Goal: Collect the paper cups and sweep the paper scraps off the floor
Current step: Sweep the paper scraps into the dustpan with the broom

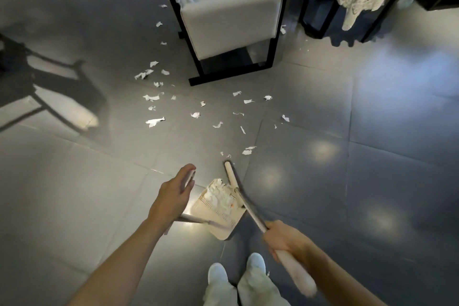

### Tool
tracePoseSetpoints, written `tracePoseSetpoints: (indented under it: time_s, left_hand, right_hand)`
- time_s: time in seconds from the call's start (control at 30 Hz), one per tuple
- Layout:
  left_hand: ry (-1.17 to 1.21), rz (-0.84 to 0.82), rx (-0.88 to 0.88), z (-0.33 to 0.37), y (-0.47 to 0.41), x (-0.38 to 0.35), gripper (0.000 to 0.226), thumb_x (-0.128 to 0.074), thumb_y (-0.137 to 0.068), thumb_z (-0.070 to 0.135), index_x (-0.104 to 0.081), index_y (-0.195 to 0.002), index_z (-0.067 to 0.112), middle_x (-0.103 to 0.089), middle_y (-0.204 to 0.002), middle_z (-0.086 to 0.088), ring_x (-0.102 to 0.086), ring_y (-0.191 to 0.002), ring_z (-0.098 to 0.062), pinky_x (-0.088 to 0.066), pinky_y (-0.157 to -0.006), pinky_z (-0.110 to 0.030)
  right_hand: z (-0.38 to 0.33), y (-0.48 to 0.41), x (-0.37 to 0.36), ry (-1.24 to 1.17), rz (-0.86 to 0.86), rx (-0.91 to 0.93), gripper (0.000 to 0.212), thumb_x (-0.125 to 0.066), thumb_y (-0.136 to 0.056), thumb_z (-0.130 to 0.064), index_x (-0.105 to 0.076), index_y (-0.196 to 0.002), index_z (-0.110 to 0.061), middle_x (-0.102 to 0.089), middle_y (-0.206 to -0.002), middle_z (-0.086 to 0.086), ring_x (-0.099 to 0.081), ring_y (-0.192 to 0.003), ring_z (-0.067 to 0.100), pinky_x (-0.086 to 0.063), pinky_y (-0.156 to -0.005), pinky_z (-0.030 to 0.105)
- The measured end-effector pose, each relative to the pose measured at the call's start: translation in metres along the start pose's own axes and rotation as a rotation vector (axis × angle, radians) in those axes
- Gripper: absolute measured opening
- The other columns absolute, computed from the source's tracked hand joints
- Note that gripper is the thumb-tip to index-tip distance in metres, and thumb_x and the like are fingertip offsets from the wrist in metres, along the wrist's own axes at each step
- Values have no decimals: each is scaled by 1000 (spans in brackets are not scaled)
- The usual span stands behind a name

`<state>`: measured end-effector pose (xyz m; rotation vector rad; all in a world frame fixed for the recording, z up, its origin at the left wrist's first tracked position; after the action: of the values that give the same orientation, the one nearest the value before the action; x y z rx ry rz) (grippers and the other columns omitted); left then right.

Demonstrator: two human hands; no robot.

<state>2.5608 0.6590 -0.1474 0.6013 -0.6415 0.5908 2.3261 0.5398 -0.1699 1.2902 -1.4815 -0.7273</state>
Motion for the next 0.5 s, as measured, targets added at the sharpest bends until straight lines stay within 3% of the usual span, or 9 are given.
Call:
tracePoseSetpoints:
  time_s: [0.13, 0.27, 0.37, 0.5]
  left_hand:
    - [4, 5, -13, -3, -3, 7, 34, -43, -100, 27, -44, -133, 30, -63, -116, -3, -58, -104, -24, -43, -84, -31]
    - [25, 25, -16, -20, 13, 23, 34, -44, -99, 27, -44, -133, 31, -59, -116, 3, -56, -102, -19, -39, -83, -27]
    - [49, 45, -34, -29, 29, 31, 30, -45, -98, 27, -46, -128, 30, -57, -112, 10, -55, -98, -14, -40, -83, -26]
    - [41, 81, -102, -23, 35, 44, 33, -47, -97, 24, -46, -130, 25, -54, -113, 12, -57, -96, -13, -41, -80, -23]
  right_hand:
    - [-16, 8, -19, -25, -36, -12, 23, -42, -81, -8, -60, -91, -18, -60, -64, -1, -54, -49, 11, -42, -43, 17]
    - [-28, 30, -15, -22, -59, 25, 16, -40, -78, 0, -48, -77, -13, -50, -35, -4, -48, -33, 10, -38, -39, 15]
    - [-37, 53, -3, 32, 10, 52, 18, -47, -74, -1, -53, -88, -10, -52, -40, -2, -52, -40, 12, -43, -49, 23]
    - [-45, 76, 20, -192, 92, 23, 30, -42, -83, 0, -59, -106, -8, -46, -43, -1, -41, -30, 10, -37, -38, 20]
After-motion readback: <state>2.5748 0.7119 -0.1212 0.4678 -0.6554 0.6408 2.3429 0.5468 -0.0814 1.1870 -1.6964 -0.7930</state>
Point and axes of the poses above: each hand's wrist, its own y-axis away from the middle knuckle, its own x-axis out of the back of the hand, z = x × y, the point moved 4 cm from there along -y, towards the middle knuckle
